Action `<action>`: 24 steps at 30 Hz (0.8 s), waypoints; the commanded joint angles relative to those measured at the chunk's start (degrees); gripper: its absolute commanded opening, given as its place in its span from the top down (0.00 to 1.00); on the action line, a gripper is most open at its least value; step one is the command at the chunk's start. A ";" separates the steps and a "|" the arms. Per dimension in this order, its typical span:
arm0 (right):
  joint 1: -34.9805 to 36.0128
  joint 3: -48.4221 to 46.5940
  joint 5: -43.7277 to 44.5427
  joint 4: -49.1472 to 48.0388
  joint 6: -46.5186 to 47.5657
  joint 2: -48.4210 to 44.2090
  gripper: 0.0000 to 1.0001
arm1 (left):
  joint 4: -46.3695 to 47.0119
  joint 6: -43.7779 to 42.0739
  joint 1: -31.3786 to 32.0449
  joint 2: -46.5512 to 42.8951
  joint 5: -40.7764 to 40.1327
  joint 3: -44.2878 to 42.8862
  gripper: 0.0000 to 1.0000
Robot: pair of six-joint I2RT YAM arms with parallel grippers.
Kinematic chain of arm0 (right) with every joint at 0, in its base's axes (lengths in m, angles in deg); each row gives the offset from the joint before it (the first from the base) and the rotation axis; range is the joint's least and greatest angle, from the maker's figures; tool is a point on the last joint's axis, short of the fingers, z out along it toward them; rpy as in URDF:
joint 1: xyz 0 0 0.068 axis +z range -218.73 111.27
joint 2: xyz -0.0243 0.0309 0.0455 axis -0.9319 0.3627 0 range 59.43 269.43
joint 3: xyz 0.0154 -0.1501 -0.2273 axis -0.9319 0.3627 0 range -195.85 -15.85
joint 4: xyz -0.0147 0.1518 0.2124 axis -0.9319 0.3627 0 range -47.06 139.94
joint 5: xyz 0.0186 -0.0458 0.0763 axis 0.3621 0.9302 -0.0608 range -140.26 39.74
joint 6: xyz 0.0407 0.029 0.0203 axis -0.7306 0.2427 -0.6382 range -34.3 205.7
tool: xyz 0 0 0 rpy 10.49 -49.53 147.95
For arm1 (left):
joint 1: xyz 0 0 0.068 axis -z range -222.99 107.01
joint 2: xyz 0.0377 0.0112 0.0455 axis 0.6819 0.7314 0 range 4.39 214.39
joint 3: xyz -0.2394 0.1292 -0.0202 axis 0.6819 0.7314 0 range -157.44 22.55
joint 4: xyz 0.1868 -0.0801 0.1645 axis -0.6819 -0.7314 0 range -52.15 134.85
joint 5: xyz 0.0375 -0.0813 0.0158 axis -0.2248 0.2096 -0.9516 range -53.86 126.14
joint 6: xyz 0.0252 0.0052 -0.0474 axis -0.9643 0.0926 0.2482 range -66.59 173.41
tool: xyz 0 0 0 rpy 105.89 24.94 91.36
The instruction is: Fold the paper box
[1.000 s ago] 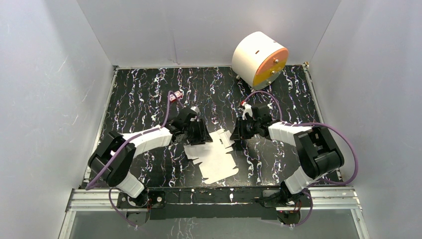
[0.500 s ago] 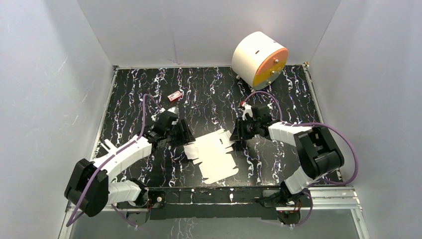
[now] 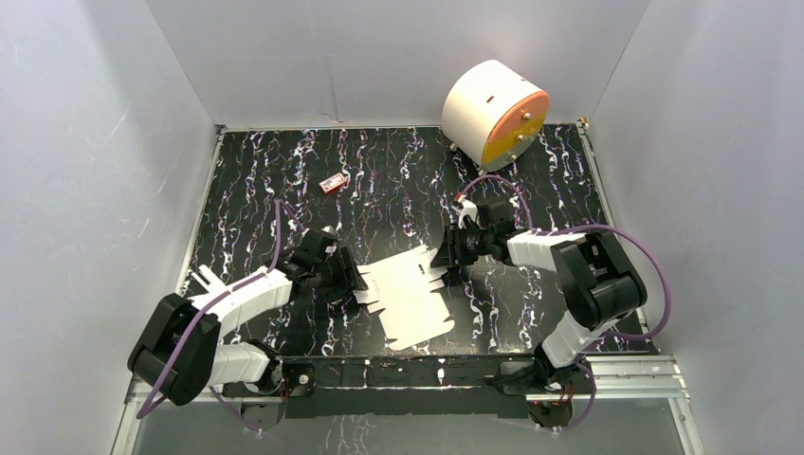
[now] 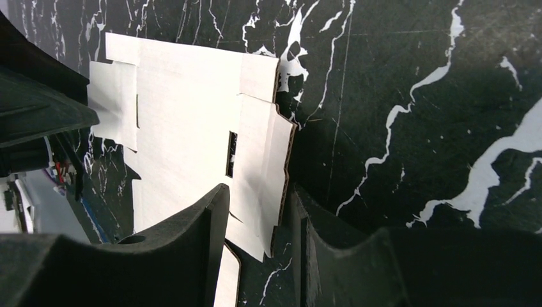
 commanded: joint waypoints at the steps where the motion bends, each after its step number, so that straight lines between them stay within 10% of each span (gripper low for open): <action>1: 0.58 0.20 -2.87 -3.96 -1.08 1.76 0.53 | 3.57 1.70 -0.22 0.55 3.71 1.64 0.49; 14: 2.86 -4.79 -1.30 1.01 0.24 0.63 0.73 | 10.58 4.13 -0.22 2.70 5.92 1.69 0.62; 24: 10.83 -15.45 18.72 18.54 5.41 -1.66 0.83 | 11.52 4.35 -0.16 5.25 5.79 -1.93 0.67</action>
